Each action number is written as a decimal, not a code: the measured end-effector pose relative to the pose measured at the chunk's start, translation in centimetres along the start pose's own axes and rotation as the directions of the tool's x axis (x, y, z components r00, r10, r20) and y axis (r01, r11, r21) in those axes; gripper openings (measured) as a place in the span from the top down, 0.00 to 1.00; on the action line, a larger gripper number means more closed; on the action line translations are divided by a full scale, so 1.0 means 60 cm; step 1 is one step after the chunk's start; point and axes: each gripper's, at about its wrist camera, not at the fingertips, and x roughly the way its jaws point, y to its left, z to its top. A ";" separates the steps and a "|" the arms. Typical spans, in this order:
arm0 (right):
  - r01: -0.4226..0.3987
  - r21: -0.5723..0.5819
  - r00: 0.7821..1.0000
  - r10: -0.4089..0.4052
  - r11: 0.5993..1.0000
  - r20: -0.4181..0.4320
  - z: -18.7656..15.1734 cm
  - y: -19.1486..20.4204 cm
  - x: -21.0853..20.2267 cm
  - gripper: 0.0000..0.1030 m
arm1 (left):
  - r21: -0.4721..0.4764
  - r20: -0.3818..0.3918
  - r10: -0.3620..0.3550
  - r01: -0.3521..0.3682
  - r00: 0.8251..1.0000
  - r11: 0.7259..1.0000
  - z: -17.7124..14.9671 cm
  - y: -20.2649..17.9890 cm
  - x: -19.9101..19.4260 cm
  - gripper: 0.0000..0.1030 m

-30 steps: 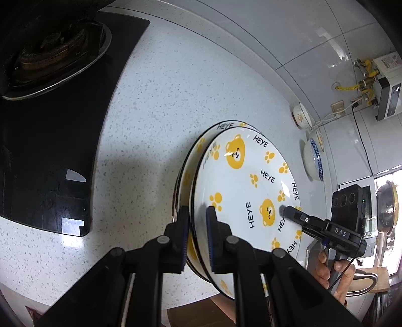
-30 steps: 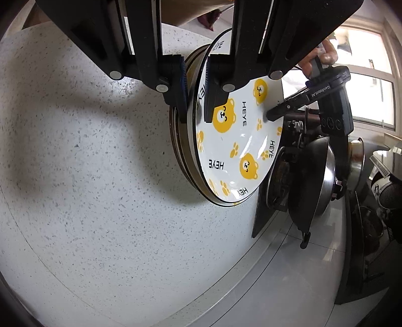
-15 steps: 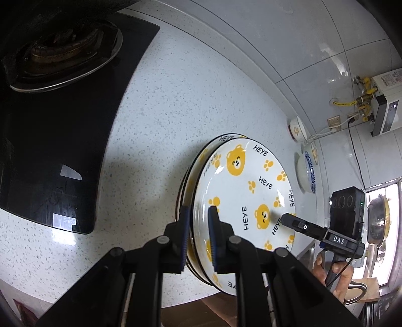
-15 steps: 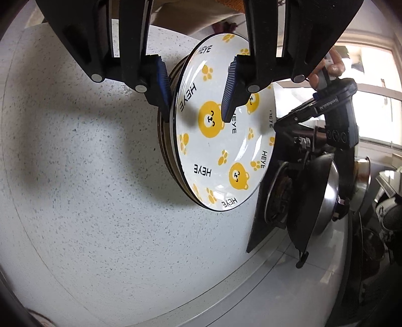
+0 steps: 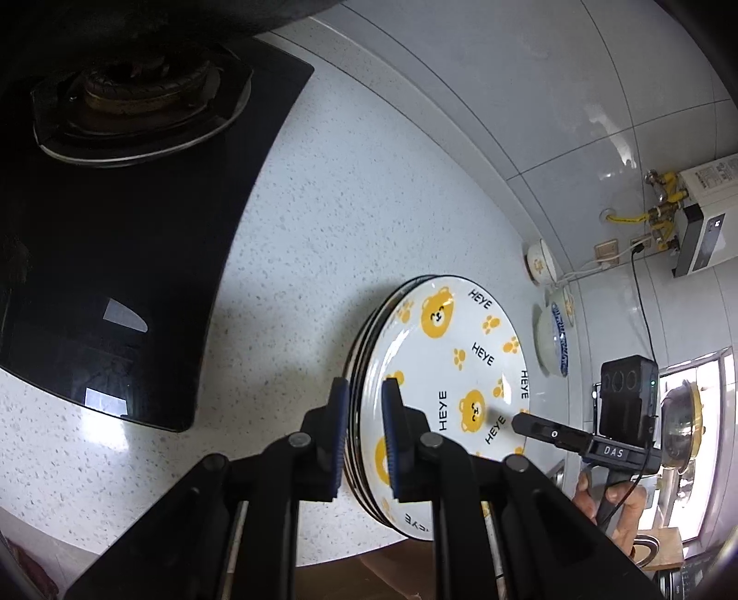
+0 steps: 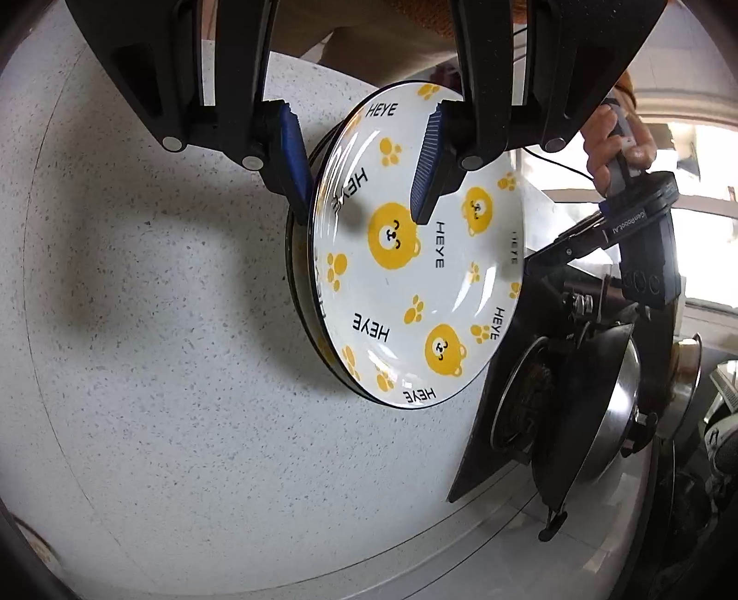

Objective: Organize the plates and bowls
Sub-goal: 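Lower the bear plate onto the stack and open both grippers, then move both grippers to the rim of the blue-and-white floral bowl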

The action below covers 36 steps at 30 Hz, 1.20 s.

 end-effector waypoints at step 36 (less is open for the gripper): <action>0.134 0.370 0.814 -0.315 0.919 0.487 -0.066 -0.440 -0.432 0.07 | 0.275 -0.077 -0.012 0.033 0.997 0.961 -0.088 -0.447 0.201 0.22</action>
